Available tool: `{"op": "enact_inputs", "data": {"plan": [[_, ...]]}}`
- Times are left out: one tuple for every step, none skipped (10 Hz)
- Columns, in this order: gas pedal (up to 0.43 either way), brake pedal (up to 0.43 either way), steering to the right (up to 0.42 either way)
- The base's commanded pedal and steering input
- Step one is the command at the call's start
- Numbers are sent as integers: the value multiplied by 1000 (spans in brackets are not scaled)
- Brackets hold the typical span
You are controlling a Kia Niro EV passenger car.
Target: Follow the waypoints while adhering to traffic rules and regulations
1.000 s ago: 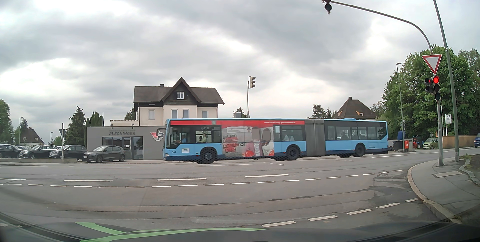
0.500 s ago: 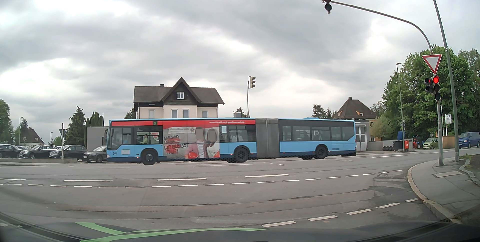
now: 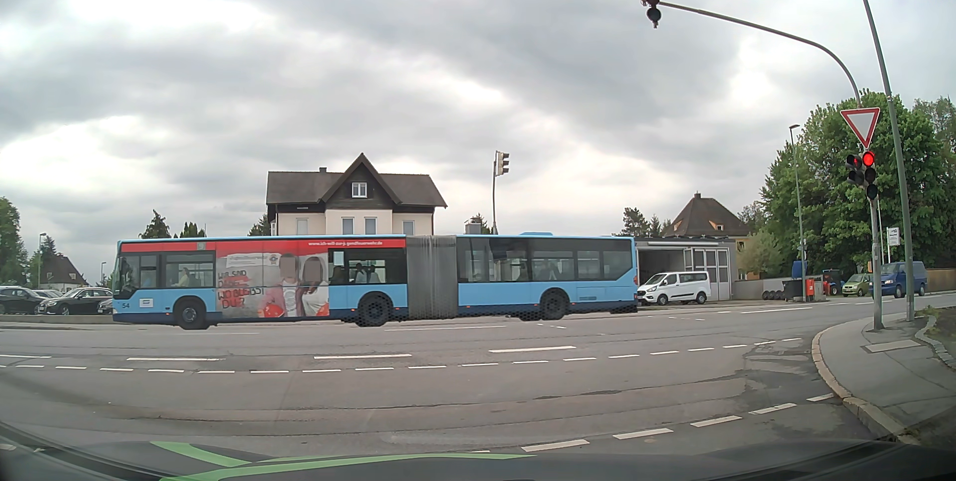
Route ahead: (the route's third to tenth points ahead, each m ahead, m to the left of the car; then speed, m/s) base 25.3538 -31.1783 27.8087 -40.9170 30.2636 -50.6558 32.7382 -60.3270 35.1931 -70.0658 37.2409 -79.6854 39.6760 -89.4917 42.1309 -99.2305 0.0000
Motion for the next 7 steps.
{"op": "enact_inputs", "data": {"plan": [[0,287,101],[0,287,101],[0,287,101],[0,287,101],[0,287,101],[0,287,101],[0,287,101]]}}
